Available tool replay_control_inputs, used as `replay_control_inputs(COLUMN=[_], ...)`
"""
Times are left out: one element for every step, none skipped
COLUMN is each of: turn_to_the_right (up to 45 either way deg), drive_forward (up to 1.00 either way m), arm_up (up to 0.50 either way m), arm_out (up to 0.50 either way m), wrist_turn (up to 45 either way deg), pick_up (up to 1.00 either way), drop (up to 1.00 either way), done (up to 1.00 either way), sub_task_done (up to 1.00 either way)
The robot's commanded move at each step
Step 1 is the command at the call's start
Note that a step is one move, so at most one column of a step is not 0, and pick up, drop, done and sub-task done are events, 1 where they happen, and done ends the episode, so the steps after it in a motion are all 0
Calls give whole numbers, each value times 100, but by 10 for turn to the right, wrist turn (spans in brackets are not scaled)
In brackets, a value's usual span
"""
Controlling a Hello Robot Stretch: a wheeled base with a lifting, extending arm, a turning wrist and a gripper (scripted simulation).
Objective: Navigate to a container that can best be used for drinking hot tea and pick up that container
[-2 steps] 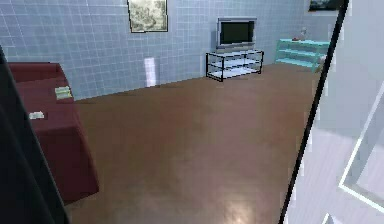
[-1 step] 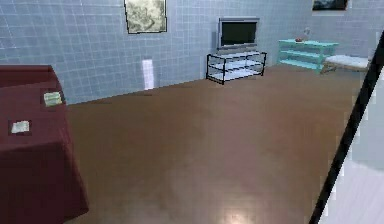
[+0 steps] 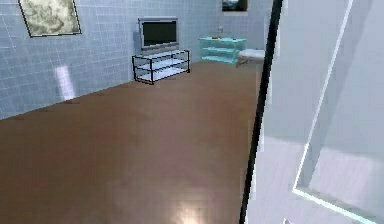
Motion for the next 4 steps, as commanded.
replay_control_inputs(turn_to_the_right=[0, -300, 0, 450], drive_forward=[50, 0, 45, 0], arm_up=[0, 0, 0, 0], arm_out=[0, 0, 0, 0], wrist_turn=[0, 0, 0, 0], pick_up=[0, 0, 0, 0], drop=[0, 0, 0, 0], done=[0, 0, 0, 0], sub_task_done=[0, 0, 0, 0])
